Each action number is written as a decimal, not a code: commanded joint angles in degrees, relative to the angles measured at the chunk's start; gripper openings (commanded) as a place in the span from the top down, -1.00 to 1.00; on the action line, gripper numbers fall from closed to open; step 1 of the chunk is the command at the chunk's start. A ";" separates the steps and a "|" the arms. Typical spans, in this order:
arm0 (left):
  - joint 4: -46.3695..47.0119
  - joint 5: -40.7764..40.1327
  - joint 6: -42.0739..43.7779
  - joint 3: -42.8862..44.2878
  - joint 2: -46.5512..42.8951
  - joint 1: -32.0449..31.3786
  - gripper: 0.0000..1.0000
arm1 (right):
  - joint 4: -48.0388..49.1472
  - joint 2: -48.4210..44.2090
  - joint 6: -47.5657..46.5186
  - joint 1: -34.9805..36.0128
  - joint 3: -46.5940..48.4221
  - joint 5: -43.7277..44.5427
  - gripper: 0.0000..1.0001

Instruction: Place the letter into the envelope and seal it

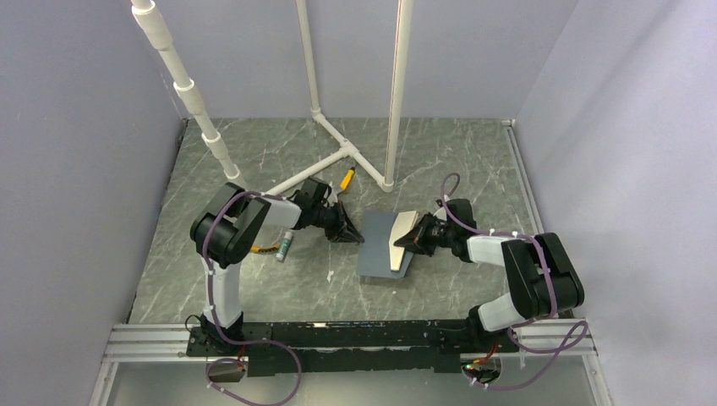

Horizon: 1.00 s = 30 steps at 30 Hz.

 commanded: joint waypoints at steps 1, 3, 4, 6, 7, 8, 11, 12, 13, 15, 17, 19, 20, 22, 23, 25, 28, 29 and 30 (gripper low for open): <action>-6.08 -4.48 5.98 3.59 -1.88 0.05 0.95 | -9.81 -0.71 -6.54 -0.08 2.82 3.14 1.00; -8.83 -5.73 8.05 4.71 -1.87 0.06 0.95 | -12.16 -0.97 -7.86 -0.08 3.01 4.16 1.00; -9.63 -6.05 8.75 5.06 -1.74 0.05 0.95 | -12.46 -0.71 -8.29 -0.08 3.01 4.05 1.00; -10.10 -5.86 9.37 5.60 -1.10 0.05 0.95 | -12.55 0.38 -8.80 -0.08 2.84 3.04 1.00; -9.93 -5.36 9.33 5.79 -0.73 0.09 0.95 | -12.28 1.25 -8.92 -0.08 2.63 2.51 1.00; -9.56 -4.96 9.13 5.81 -0.47 0.05 0.95 | -11.52 1.60 -8.81 -0.04 2.36 1.72 1.00; -7.94 -4.25 8.09 5.24 -0.17 0.10 0.95 | -10.49 2.83 -8.40 0.32 2.32 0.62 1.00; -7.83 -3.94 7.82 5.05 -0.08 0.05 0.95 | -9.92 2.95 -8.14 0.59 2.48 0.40 1.00; -7.47 -3.55 7.47 4.83 0.02 0.00 0.95 | -9.53 3.04 -8.07 1.00 2.82 0.39 1.00; -5.47 -2.65 7.02 4.44 0.28 -0.04 0.95 | -9.45 3.69 -8.19 1.78 4.01 0.53 1.00; -5.05 -2.13 6.90 4.17 0.58 -0.12 0.95 | -9.40 4.83 -8.47 2.45 5.33 0.49 1.00; -5.16 -2.02 7.17 4.35 0.55 -0.07 0.95 | -9.16 6.37 -8.69 2.84 6.35 0.25 1.00; -5.20 -2.00 7.31 4.44 0.57 -0.11 0.95 | -8.79 7.15 -8.63 2.94 6.62 -0.08 1.00; -5.03 -1.84 7.46 4.54 0.40 -0.16 0.95 | -8.03 8.30 -8.36 3.23 6.95 -0.66 1.00; -4.93 -1.77 7.55 4.55 0.39 -0.20 0.95 | -7.72 8.66 -8.37 3.36 7.08 -0.73 1.00; -4.93 -1.46 7.77 4.70 0.53 -0.25 0.95 | -7.40 9.01 -8.56 3.66 7.50 -0.55 1.00; -4.77 -1.62 7.58 4.57 0.79 -0.26 0.95 | -8.85 9.44 -10.34 4.25 9.02 1.52 1.00; -4.87 -2.07 7.45 4.44 0.61 -0.28 0.95 | -10.16 9.32 -11.08 4.26 9.60 2.92 1.00; -5.10 -2.80 7.51 4.29 0.35 -0.30 0.95 | -11.60 8.77 -11.77 4.37 10.02 4.17 0.98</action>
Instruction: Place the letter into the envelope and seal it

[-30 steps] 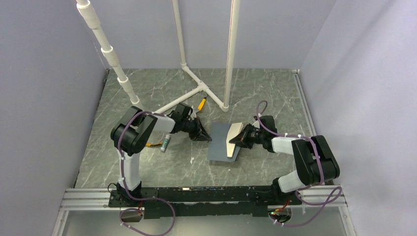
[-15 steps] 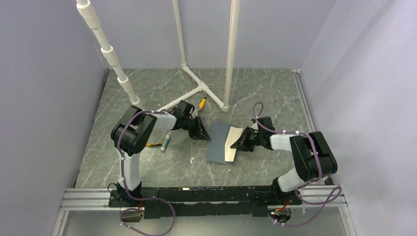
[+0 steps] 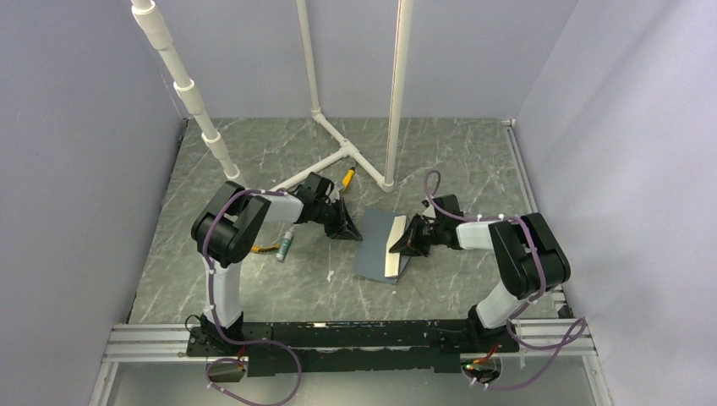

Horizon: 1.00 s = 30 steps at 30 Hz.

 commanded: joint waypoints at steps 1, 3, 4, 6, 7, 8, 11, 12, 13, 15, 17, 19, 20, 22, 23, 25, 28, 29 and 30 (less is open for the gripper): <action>1.14 -0.77 0.94 0.11 -0.55 -0.23 0.95 | -3.79 -0.78 -3.99 0.97 2.68 5.52 0.78; -0.07 -2.88 1.55 0.11 -1.83 -0.26 0.95 | -6.20 -3.90 -4.14 0.98 2.16 8.15 0.47; -1.48 -3.86 1.78 0.11 -2.13 -0.25 0.95 | -7.58 -5.54 -4.25 0.97 1.95 9.62 0.36; -2.67 -4.93 1.90 0.23 -2.68 -0.25 0.95 | -10.36 -8.45 -4.49 0.99 1.74 12.61 0.20; -2.80 -5.31 1.87 0.28 -2.80 -0.21 0.95 | -11.41 -9.70 -4.53 0.99 1.56 14.00 0.15; -2.97 -5.63 1.86 0.36 -2.81 -0.26 0.95 | -12.02 -10.61 -4.54 0.94 1.37 14.79 0.13; -3.96 -6.48 1.87 0.77 -2.53 -0.25 0.95 | -11.86 -10.51 -4.02 0.97 0.90 14.76 0.15; -4.31 -6.70 1.92 0.95 -2.36 -0.26 0.95 | -11.38 -10.02 -3.56 1.04 0.57 14.46 0.20; -4.49 -6.77 1.90 1.06 -2.23 -0.26 0.95 | -10.63 -9.60 -3.16 1.08 0.20 14.22 0.29; -3.95 -6.39 1.52 0.93 -2.03 -0.26 0.95 | -8.77 -8.68 -2.48 1.41 -0.41 13.06 0.45; -3.04 -5.91 0.98 0.52 -1.98 -0.38 0.95 | -7.94 -6.83 -2.26 1.94 0.25 12.39 0.55; -2.51 -5.66 0.60 0.31 -1.94 -0.50 0.95 | -7.43 -5.28 -2.03 2.45 1.15 12.59 0.64; -2.41 -5.50 0.51 0.22 -1.93 -0.52 0.95 | -7.08 -4.62 -1.81 2.68 1.45 12.69 0.68; -2.12 -5.31 0.25 -0.08 -1.85 -0.52 0.95 | -5.85 -3.57 -1.09 3.23 2.06 12.30 0.75; -1.80 -5.06 0.13 -0.27 -1.89 -0.51 0.95 | -5.19 -2.99 -0.77 3.53 2.38 11.99 0.78; -1.18 -4.82 -0.26 -0.62 -1.85 -0.50 0.95 | -4.57 -1.59 -0.08 4.28 3.18 11.46 0.82; -0.67 -4.70 -1.20 -1.22 -1.91 -0.52 0.95 | -2.11 -0.43 2.23 5.83 3.60 11.03 0.85; -0.65 -4.84 -1.64 -1.60 -2.09 -0.52 0.95 | -1.37 -0.51 3.12 6.27 3.50 11.06 0.85; -0.65 -5.14 -2.04 -1.99 -2.35 -0.59 0.95 | -0.77 -0.68 3.92 6.72 3.27 11.22 0.85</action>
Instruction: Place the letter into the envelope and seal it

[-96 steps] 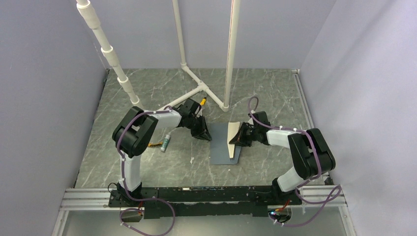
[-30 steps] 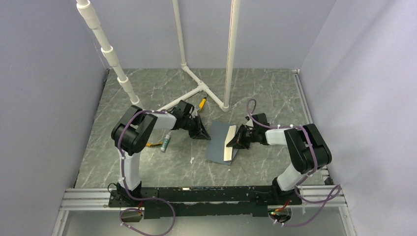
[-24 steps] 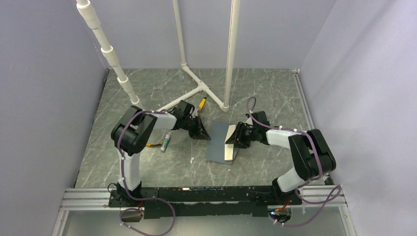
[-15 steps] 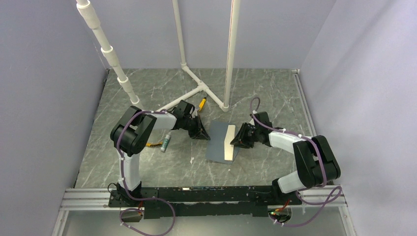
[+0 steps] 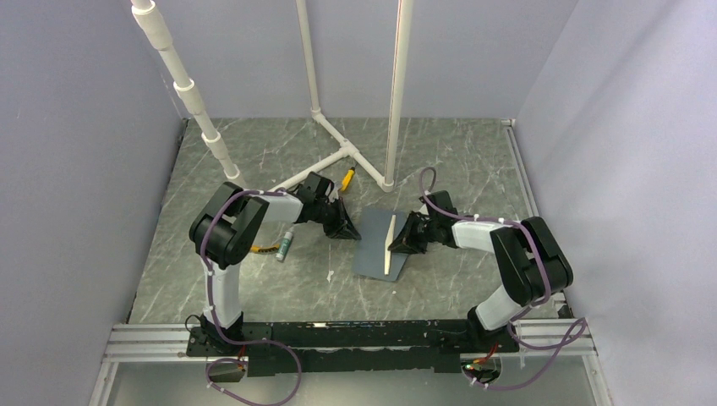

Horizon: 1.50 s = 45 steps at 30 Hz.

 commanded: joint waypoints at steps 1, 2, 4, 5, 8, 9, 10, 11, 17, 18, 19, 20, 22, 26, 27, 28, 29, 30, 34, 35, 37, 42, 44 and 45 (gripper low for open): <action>1.92 -2.31 -1.97 -2.30 -1.81 -0.35 0.95 | 4.32 1.21 3.65 2.75 0.26 2.41 0.85; 2.43 -2.55 -2.20 -2.61 -2.06 -0.36 0.95 | 4.32 0.49 3.99 3.07 0.17 3.11 0.85; 2.21 -2.98 -2.10 -2.77 -2.62 -0.40 0.90 | 2.96 -0.37 3.55 3.29 0.21 4.44 0.83; 1.71 -3.25 -1.73 -2.65 -2.78 -0.41 0.86 | 1.99 -0.92 3.12 3.24 0.31 5.11 0.80; -2.52 -4.74 0.72 -1.33 -3.31 -0.41 0.55 | -1.24 -3.37 2.12 3.26 0.22 7.40 0.52; -3.79 -5.53 1.49 -0.93 -3.66 -0.41 0.42 | -2.45 -4.58 1.78 3.21 0.30 8.16 0.43; -4.95 -6.40 2.27 -0.59 -4.17 -0.39 0.30 | -3.77 -5.88 1.36 3.21 0.43 9.24 0.34; -6.32 -7.93 3.05 -0.07 -4.86 -0.41 0.15 | -5.07 -6.87 0.96 3.25 0.56 10.32 0.27; -8.85 -8.83 5.20 0.76 -5.64 -0.56 -0.09 | -6.68 -6.49 0.97 3.34 1.13 11.66 0.23; -8.53 -8.03 4.95 0.75 -5.21 -0.71 -0.07 | -5.79 -5.73 1.36 3.47 0.92 11.26 0.24; -8.15 -7.28 4.69 0.67 -4.54 -0.97 -0.05 | -5.16 -5.16 1.67 3.56 0.74 10.94 0.24; -7.83 -6.67 4.47 0.61 -4.05 -1.36 0.00 | -3.87 -4.61 2.07 3.60 0.46 10.63 0.26; -6.89 -5.96 3.82 0.21 -3.31 -1.91 0.15 | -2.81 -3.51 2.34 3.66 0.99 10.33 0.31; -5.21 -4.48 2.94 -0.03 -2.11 -2.47 0.44 | -1.42 -0.48 2.38 3.76 2.68 9.04 0.61; -5.14 -4.29 3.01 0.16 -1.85 -2.58 0.49 | -1.12 0.31 2.41 3.83 3.08 8.69 0.64; -5.03 -4.04 3.02 0.28 -1.58 -2.67 0.54 | -0.81 1.02 2.51 3.87 3.34 8.40 0.67; -5.01 -3.88 2.90 0.30 -1.39 -2.65 0.59 | -0.39 1.59 2.60 3.95 3.55 8.04 0.69; -4.85 -4.01 2.65 0.26 -1.38 -2.69 0.61 | 0.21 2.09 2.71 4.00 3.57 7.45 0.71; -5.08 -4.47 2.99 0.85 -1.39 -2.70 0.65 | 0.45 1.66 2.47 4.14 3.78 6.93 0.72; -5.32 -4.63 3.26 1.05 -1.48 -2.70 0.64 | 0.35 1.17 2.17 4.13 4.13 7.24 0.72; -7.06 -5.84 4.35 1.87 -2.23 -2.69 0.61 | -1.83 -0.30 1.43 4.09 5.04 8.64 0.71; -15.69 -12.69 10.14 6.22 -7.49 -2.70 0.13 | -7.36 -9.65 -0.05 4.05 5.17 14.29 0.42; -19.51 -14.50 13.16 8.32 -10.00 -2.54 -0.16 | -8.94 -14.52 -1.20 4.03 4.51 15.49 0.32; -21.50 -15.01 14.84 9.18 -11.73 -2.52 -0.26 | -9.95 -16.91 -1.87 4.02 4.40 16.60 0.27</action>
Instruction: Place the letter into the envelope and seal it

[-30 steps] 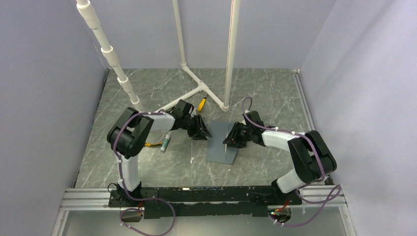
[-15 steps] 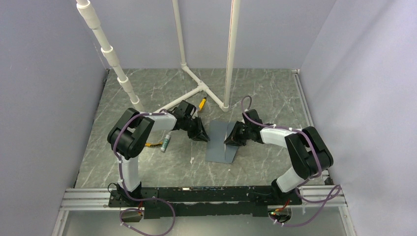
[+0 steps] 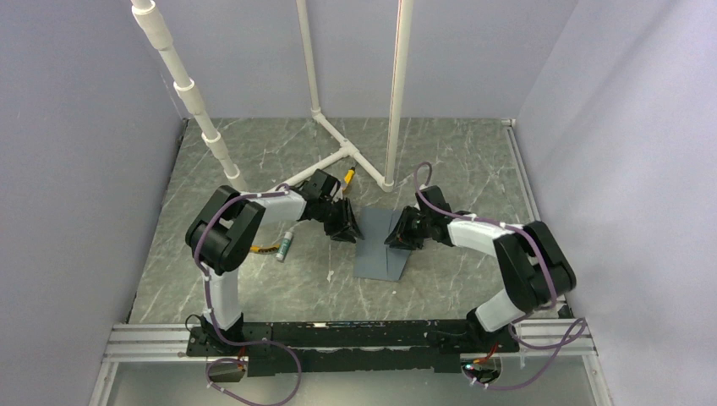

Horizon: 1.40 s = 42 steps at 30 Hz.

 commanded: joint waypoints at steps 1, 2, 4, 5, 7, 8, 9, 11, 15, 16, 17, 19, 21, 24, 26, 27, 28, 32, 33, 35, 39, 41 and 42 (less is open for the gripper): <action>-10.44 -6.96 8.66 5.15 -8.49 0.10 -0.33 | -4.45 -11.35 -3.56 0.05 0.65 6.02 0.22; -12.69 -8.59 9.87 5.68 -9.92 0.10 -0.40 | -5.44 -13.22 -4.23 0.09 0.58 6.62 0.19; -17.78 -13.46 11.71 6.21 -12.69 0.14 -0.50 | -7.58 -16.03 -5.62 0.09 0.58 7.56 0.17; -20.83 -17.08 12.01 6.25 -14.03 0.17 -0.53 | -8.15 -17.06 -5.87 0.09 0.31 7.79 0.16; -27.06 -25.99 11.60 5.61 -16.40 0.23 -0.58 | -8.33 -18.87 -6.13 0.09 -0.42 7.79 0.15; -29.25 -29.42 10.81 4.65 -17.44 0.32 -0.59 | -8.10 -19.44 -6.02 0.09 -0.84 7.74 0.13; -30.72 -32.42 9.53 3.38 -18.67 0.51 -0.60 | -7.75 -19.70 -5.76 0.09 -1.25 7.45 0.13; -31.32 -33.51 7.41 -0.53 -21.11 2.18 -0.60 | -6.76 -19.61 -5.33 0.09 -1.95 6.49 0.13; -29.52 -31.34 5.77 -7.66 -25.71 7.61 -0.59 | -5.03 -18.71 -4.46 0.09 -2.65 4.52 0.13; -29.34 -31.48 5.66 -9.06 -26.31 8.69 -0.58 | -4.67 -18.47 -4.39 0.09 -2.77 4.19 0.13; -29.19 -31.89 5.70 -9.76 -26.64 9.27 -0.55 | -4.45 -18.08 -4.38 0.09 -2.77 3.90 0.13; -28.40 -31.86 6.02 -10.83 -26.68 9.75 -0.48 | -4.50 -17.40 -4.33 0.09 -2.38 3.39 0.12; -27.29 -31.14 6.50 -11.70 -25.73 9.69 -0.38 | -4.14 -16.87 -4.45 0.09 -2.16 2.70 0.13; -25.00 -31.32 7.53 -13.07 -24.56 9.68 -0.27 | -3.34 -15.95 -4.41 0.09 -1.80 2.11 0.13; -23.27 -31.52 8.69 -13.21 -23.71 9.68 -0.16 | -2.96 -15.17 -4.14 0.05 -1.57 1.64 0.13; -22.72 -31.65 8.96 -13.20 -23.13 9.68 -0.09 | -2.57 -14.79 -3.96 0.05 -1.55 1.11 0.14; -22.16 -31.72 9.16 -13.16 -22.55 9.68 -0.04 | -2.25 -14.57 -3.87 0.09 -1.67 0.70 0.14; -21.05 -32.19 9.37 -12.81 -19.97 9.68 0.00 | -2.73 -14.45 -4.21 0.09 -1.66 0.69 0.15; -20.78 -32.24 9.57 -12.73 -19.43 9.68 -0.02 | -2.98 -14.52 -4.36 0.09 -1.68 0.79 0.15; -20.68 -32.58 9.86 -12.37 -18.15 9.68 -0.06 | -3.28 -14.65 -4.54 0.09 -1.64 0.92 0.15; -20.96 -32.39 11.63 -11.40 -16.29 9.14 -0.08 | -3.00 -14.17 -4.52 0.09 -1.62 0.73 0.15; -21.04 -32.26 11.68 -11.29 -15.30 8.55 -0.03 | -2.36 -13.95 -4.32 0.09 -1.65 0.31 0.15; -21.27 -32.54 11.35 -11.27 -14.84 8.21 0.02 | -1.97 -13.84 -4.22 0.03 -1.74 0.05 0.15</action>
